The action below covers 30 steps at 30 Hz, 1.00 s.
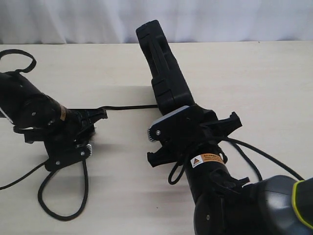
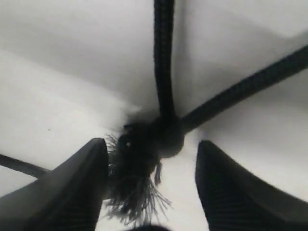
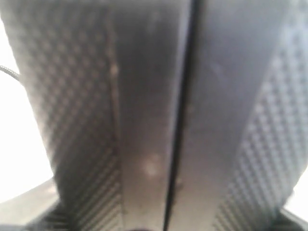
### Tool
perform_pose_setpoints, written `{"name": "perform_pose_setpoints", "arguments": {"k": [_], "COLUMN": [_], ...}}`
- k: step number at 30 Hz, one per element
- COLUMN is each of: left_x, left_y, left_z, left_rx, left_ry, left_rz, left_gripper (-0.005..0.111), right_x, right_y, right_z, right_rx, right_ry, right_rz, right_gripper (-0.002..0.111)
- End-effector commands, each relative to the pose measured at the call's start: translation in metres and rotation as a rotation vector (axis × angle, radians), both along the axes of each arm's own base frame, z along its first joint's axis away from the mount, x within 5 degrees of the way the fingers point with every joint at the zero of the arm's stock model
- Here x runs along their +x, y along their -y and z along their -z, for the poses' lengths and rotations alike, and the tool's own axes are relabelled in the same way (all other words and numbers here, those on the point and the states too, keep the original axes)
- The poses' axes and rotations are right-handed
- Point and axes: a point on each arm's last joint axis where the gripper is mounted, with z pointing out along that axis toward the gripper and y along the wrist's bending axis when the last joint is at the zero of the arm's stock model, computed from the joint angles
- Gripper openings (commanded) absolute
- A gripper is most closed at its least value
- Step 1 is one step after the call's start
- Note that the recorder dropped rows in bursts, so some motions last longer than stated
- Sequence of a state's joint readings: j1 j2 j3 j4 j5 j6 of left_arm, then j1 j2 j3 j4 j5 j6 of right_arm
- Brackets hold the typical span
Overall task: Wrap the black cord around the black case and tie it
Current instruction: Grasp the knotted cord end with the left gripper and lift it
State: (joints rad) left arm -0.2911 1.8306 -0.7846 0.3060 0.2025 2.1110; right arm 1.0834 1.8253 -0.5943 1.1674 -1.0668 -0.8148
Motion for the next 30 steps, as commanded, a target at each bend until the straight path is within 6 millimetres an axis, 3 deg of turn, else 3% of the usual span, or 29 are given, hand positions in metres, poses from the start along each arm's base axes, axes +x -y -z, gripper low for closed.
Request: {"name": "perform_pose_setpoints", "arguments": {"k": [1, 3, 4, 6, 8, 9, 14, 17, 19, 22, 25, 28, 30], "left_x": [-0.002, -0.001, 0.003, 0.014, 0.022, 0.022, 0.023, 0.034, 0.04, 0.041, 0.045, 0.045, 0.047], "left_y": [-0.002, 0.0, 0.003, 0.007, -0.002, -0.007, -0.033, -0.028, -0.025, -0.022, -0.013, -0.013, -0.011], "left_z": [0.012, 0.01, 0.002, -0.044, -0.098, -0.113, -0.116, -0.134, -0.134, -0.125, -0.139, -0.139, -0.153], "left_rx": [0.035, -0.057, -0.18, -0.495, -0.797, -0.918, -0.92, -0.938, -0.869, -0.823, -0.911, -0.904, -0.898], "left_ry": [-0.059, -0.056, 0.0, 0.125, 0.185, 0.193, 0.187, 0.056, -0.046, -0.118, -0.222, -0.221, -0.248], "left_rz": [0.016, -0.174, -0.332, -0.672, -1.02, -1.147, -1.343, -1.547, -1.642, -1.698, -1.756, -1.75, -1.772], "left_gripper": [0.024, 0.0, 0.0, 0.0, 0.0, 0.0, 0.0, 0.0, 0.0, 0.0, 0.0, 0.0, 0.0], "right_x": [0.002, 0.002, 0.002, 0.002, 0.002, 0.002, 0.002, 0.002, 0.002, 0.002, 0.002, 0.002, 0.002], "right_y": [0.004, 0.004, 0.003, 0.002, 0.002, 0.001, -0.001, -0.001, -0.001, -0.002, -0.002, -0.002, -0.002], "right_z": [-0.011, -0.011, -0.012, -0.012, -0.012, -0.012, -0.013, -0.013, -0.013, -0.013, -0.013, -0.012, -0.012], "right_rx": [-0.002, -0.002, 0.006, 0.017, 0.025, 0.037, 0.045, 0.045, 0.045, 0.045, 0.045, 0.045, 0.045], "right_ry": [0.09, 0.09, 0.091, 0.096, 0.096, 0.098, 0.105, 0.105, 0.105, 0.106, 0.104, 0.094, 0.092], "right_rz": [0.019, 0.019, 0.017, 0.006, 0.007, 0.003, -0.027, -0.027, -0.027, -0.029, -0.029, -0.033, -0.034], "right_gripper": [0.004, 0.004, 0.004, 0.004, 0.004, 0.004, 0.004, 0.004, 0.004, 0.004, 0.004, 0.004, 0.004]}}
